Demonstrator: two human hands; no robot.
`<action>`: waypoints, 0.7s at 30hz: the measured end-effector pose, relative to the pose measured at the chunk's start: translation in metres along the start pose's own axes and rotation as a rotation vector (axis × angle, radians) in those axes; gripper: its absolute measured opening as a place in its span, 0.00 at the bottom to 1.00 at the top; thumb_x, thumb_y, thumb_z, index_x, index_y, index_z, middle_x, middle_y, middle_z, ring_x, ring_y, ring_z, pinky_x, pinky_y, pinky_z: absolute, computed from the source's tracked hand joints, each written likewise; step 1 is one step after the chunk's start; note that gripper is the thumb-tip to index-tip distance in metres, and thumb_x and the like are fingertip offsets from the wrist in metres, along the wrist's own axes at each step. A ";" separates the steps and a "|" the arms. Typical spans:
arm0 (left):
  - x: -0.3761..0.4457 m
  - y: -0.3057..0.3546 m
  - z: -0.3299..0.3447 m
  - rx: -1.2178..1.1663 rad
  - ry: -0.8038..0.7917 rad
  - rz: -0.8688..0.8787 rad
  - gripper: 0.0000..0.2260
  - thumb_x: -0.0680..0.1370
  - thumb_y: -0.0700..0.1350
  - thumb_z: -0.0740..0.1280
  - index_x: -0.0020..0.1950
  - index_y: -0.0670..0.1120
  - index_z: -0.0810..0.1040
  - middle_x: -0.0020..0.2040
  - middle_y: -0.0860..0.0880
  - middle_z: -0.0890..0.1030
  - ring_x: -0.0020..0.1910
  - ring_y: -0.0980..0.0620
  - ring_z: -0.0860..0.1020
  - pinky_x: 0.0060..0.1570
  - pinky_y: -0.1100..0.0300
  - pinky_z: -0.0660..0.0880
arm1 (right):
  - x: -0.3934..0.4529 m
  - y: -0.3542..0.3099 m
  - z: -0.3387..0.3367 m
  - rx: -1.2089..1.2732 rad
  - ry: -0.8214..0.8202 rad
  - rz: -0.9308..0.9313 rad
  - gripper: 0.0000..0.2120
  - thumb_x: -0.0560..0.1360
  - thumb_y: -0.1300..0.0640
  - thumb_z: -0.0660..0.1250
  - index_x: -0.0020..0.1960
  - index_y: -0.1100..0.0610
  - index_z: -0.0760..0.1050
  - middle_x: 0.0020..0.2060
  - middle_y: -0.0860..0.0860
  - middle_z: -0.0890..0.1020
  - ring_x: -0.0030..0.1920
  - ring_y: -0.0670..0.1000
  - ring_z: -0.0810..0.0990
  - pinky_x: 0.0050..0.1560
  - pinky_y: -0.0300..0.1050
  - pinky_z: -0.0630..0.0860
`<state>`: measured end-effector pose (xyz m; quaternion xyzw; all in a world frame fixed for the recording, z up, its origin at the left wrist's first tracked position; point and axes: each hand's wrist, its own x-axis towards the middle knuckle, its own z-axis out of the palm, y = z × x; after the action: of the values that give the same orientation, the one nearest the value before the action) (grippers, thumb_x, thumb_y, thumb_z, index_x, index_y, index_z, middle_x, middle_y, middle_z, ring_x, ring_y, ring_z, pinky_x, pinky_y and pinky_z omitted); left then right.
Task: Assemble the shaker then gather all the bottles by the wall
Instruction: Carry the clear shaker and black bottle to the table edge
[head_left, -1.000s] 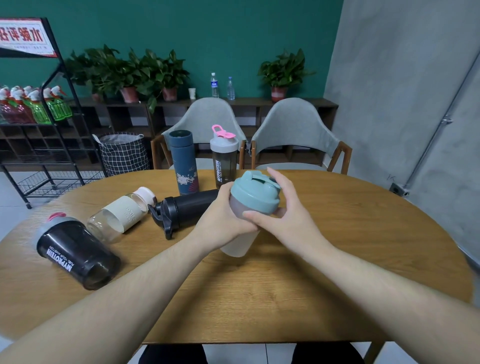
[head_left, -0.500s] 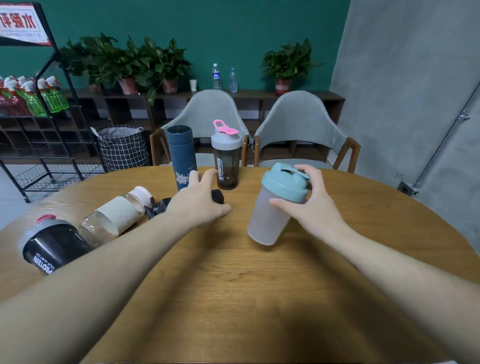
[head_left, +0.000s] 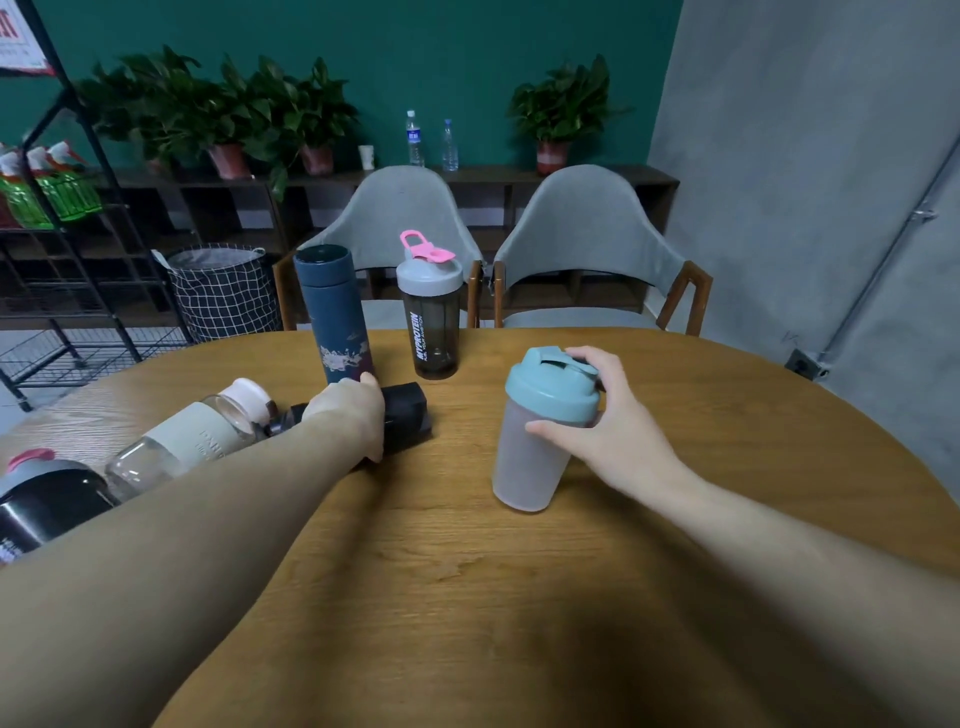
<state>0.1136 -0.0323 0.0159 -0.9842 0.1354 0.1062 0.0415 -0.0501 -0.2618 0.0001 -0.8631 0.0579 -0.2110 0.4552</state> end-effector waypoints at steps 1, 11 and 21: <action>-0.003 -0.001 0.000 -0.009 -0.005 0.000 0.35 0.70 0.45 0.80 0.72 0.43 0.68 0.55 0.43 0.80 0.48 0.45 0.84 0.47 0.51 0.85 | -0.001 0.001 -0.001 -0.003 0.006 0.003 0.37 0.68 0.49 0.80 0.67 0.36 0.62 0.59 0.28 0.69 0.64 0.42 0.72 0.62 0.46 0.75; -0.065 0.027 0.017 0.113 0.080 0.273 0.37 0.71 0.45 0.77 0.76 0.48 0.65 0.69 0.43 0.71 0.60 0.39 0.79 0.49 0.50 0.81 | -0.021 -0.004 -0.014 -0.056 0.015 -0.008 0.36 0.68 0.48 0.80 0.66 0.35 0.61 0.59 0.30 0.69 0.64 0.44 0.72 0.60 0.46 0.75; -0.098 0.022 0.029 0.201 -0.008 0.476 0.41 0.76 0.37 0.71 0.81 0.61 0.54 0.81 0.52 0.57 0.62 0.41 0.80 0.59 0.48 0.78 | -0.049 -0.007 -0.028 -0.218 -0.011 -0.002 0.38 0.66 0.44 0.79 0.68 0.36 0.61 0.65 0.46 0.73 0.60 0.47 0.74 0.55 0.47 0.77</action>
<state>0.0096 -0.0252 0.0079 -0.9151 0.3731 0.1027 0.1135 -0.1067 -0.2648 0.0051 -0.9087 0.0773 -0.1992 0.3587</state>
